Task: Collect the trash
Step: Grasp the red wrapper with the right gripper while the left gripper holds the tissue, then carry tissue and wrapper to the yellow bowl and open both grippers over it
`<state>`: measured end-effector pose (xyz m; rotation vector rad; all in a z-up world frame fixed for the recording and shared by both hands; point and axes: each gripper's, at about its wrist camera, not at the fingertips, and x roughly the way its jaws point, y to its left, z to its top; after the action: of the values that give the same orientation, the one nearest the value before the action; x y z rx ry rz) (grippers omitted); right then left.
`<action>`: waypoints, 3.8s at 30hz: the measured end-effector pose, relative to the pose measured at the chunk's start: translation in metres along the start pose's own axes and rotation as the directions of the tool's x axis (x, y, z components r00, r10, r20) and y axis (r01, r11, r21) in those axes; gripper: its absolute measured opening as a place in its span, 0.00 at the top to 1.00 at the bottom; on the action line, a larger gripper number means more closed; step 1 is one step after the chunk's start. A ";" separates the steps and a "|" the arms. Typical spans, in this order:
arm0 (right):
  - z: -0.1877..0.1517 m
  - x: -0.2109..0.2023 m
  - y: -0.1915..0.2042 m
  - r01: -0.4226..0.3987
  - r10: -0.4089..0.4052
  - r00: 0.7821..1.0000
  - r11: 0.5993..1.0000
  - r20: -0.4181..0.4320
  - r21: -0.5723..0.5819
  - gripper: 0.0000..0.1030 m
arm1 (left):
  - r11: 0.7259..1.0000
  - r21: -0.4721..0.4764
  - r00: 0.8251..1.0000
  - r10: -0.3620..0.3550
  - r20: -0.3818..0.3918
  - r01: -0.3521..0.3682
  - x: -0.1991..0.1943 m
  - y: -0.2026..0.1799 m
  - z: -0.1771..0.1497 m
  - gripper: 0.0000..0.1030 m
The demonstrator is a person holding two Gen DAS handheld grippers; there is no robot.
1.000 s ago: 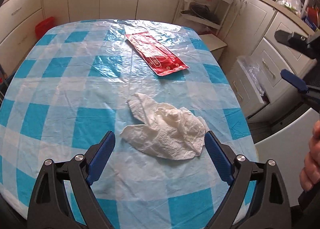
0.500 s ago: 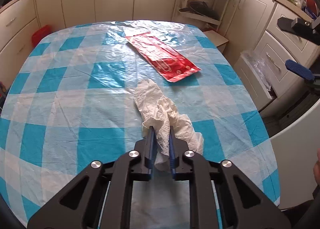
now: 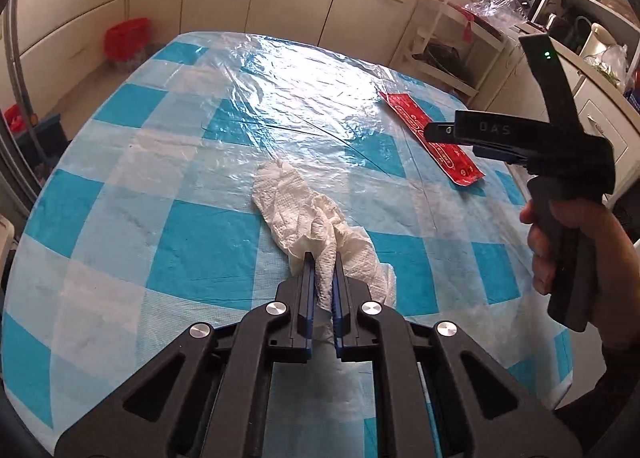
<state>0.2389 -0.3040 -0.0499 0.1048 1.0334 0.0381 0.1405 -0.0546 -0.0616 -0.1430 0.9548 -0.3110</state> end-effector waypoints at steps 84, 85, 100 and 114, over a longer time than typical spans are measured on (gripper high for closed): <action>-0.068 -0.099 -0.005 -0.094 0.106 0.991 0.987 0.084 -0.131 0.94 | 0.994 0.016 0.991 -0.111 0.071 0.111 -0.045 -0.014 -0.010 0.93; -0.069 -0.100 -0.005 -0.094 0.106 0.991 0.987 0.087 -0.132 0.94 | 0.993 0.019 0.991 -0.115 0.073 0.114 -0.047 -0.016 -0.010 0.93; -0.088 -0.130 -0.031 -0.091 0.101 0.986 0.993 0.135 -0.081 0.94 | 0.984 0.075 0.982 -0.166 0.092 0.159 -0.069 -0.054 -0.008 0.93; -0.107 -0.156 -0.071 -0.080 0.075 0.981 0.996 0.180 0.024 0.94 | 0.964 0.135 0.967 -0.241 0.080 0.229 -0.078 -0.103 -0.014 0.93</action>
<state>0.0661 -0.3800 0.0215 0.1739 0.8499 0.0819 0.0670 -0.1267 0.0176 -0.1557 0.8218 -0.5777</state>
